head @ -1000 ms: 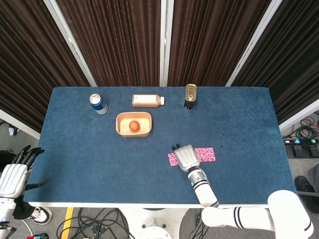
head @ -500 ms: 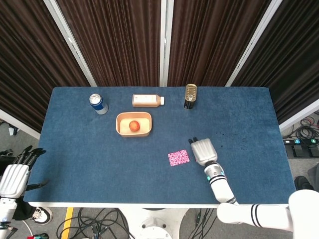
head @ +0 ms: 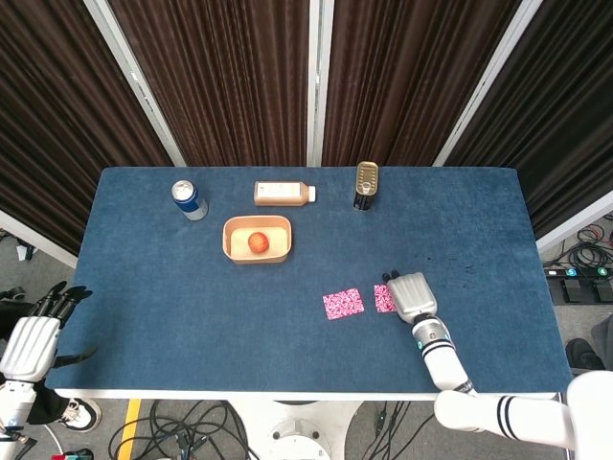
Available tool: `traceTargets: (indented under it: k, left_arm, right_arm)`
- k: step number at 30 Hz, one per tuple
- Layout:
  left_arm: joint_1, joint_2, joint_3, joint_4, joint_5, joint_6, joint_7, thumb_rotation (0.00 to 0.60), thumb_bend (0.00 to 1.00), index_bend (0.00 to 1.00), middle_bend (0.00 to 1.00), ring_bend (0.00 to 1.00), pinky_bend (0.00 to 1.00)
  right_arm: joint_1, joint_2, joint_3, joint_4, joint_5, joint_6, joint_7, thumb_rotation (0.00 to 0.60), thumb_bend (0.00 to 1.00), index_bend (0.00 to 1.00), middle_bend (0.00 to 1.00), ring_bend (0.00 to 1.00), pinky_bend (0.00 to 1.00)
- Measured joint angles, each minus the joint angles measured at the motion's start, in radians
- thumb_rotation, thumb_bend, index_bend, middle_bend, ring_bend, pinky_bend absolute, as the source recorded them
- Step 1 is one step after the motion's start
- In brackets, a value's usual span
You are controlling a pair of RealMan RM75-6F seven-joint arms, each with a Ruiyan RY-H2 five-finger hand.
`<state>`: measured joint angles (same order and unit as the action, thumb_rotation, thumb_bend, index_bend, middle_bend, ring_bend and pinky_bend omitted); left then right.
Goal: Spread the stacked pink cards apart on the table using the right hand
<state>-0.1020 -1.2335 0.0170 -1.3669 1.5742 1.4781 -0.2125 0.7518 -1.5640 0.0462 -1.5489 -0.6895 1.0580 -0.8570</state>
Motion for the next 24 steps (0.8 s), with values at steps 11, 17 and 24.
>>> traceTargets:
  k: [11, 17, 24]
  left_arm:
    - [0.000, -0.004, 0.000, 0.006, -0.002, -0.001, 0.001, 0.600, 0.01, 0.18, 0.15, 0.02, 0.18]
    - [0.001, -0.005, 0.000, 0.007, -0.002, 0.000, -0.001, 0.600, 0.01, 0.18, 0.15, 0.02, 0.18]
    - [0.001, -0.007, 0.000, 0.008, -0.004, 0.000, 0.001, 0.600, 0.01, 0.18, 0.15, 0.02, 0.18]
  right_arm:
    - [-0.001, -0.016, -0.004, 0.026, -0.006, -0.009, 0.018, 0.600, 0.15, 0.25, 0.27, 0.77, 0.83]
    - [-0.002, -0.023, -0.004, 0.030, -0.013, -0.004, 0.019, 0.600, 0.16, 0.29, 0.29, 0.77, 0.83]
    - [0.000, -0.030, -0.003, 0.036, -0.001, -0.001, 0.009, 0.600, 0.17, 0.30, 0.31, 0.77, 0.83]
